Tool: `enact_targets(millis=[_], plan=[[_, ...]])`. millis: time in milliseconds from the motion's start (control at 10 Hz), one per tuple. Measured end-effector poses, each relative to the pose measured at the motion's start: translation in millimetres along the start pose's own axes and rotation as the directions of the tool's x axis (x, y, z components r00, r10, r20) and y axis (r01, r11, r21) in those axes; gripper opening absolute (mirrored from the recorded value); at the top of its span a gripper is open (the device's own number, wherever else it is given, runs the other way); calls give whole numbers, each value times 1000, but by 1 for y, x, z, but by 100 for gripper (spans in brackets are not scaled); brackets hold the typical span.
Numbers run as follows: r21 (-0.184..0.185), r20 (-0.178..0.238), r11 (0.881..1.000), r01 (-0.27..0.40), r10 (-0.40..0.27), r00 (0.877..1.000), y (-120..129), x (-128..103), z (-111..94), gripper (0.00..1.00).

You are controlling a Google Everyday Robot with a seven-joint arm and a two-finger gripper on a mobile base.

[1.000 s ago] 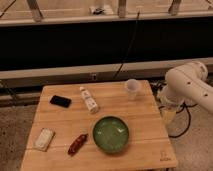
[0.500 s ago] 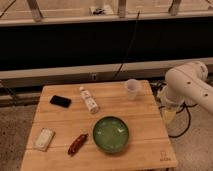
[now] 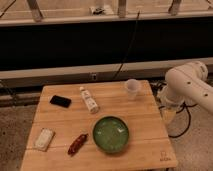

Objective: Place the ceramic cup in the ceramic bowl

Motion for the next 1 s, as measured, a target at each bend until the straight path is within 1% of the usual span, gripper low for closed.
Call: enact_targets(millis=[100,200,400,700,800,1000], plan=[[14,-1,1000,0,0,1000,-8,0,1,80],[29,1,1000,5,-5,1000,-23,-2,3,80],[47,3,999,12,-12,1000,-42,-6,6,80],[72,5,997,20,-20,1000,-53,-6,7,80],[81,7,996,26,-27,1000,-62,-7,9,80],[99,14,994,54,-56,998,-86,-16,16,80]])
